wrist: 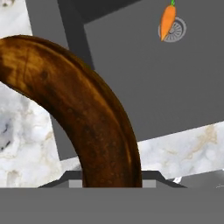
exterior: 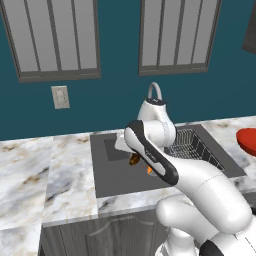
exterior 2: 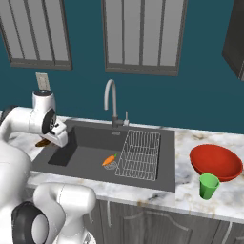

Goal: Remove the carrot and banana from the sink. Then move the bowl and cup from the counter to the sink for washing.

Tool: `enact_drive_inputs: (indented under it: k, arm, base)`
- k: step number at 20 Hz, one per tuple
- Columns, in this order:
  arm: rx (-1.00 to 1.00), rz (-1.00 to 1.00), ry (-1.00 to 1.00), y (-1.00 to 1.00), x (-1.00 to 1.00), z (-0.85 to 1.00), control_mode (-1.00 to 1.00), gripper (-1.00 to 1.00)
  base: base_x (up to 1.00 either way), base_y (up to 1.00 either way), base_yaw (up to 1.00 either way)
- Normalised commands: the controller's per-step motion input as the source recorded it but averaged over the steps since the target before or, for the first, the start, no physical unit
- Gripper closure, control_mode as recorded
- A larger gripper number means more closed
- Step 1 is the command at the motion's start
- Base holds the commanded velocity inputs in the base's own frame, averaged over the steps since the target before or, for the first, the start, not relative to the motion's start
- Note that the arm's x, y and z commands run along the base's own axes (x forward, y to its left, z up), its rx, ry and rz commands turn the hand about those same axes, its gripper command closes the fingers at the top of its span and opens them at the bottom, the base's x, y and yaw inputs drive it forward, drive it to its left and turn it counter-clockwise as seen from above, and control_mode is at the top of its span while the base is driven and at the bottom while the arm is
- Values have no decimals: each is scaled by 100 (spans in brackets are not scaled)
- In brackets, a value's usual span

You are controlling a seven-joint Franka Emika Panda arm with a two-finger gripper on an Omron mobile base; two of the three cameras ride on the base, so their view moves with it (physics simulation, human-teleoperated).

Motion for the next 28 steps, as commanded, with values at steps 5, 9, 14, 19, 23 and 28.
enact_drive_inputs:
  k: [5, 9, 14, 19, 23, 28]
  arm:
    - [0, 12, -3, 42, -8, 7, -100, 100]
    - [0, 12, -4, 45, 0, 0, -100, 100]
    - [0, 11, -4, 50, 0, 0, -100, 100]
    - [0, 9, -2, 51, 6, 0, -100, 100]
    - [0, 8, 0, 50, 12, -1, -100, 100]
    - [0, 8, 0, 43, 21, -10, -100, 100]
  base:
    - [0, 0, 0]
    - [0, 0, 0]
    - [0, 0, 0]
    - [0, 0, 0]
    - [0, 0, 0]
    - [0, 0, 0]
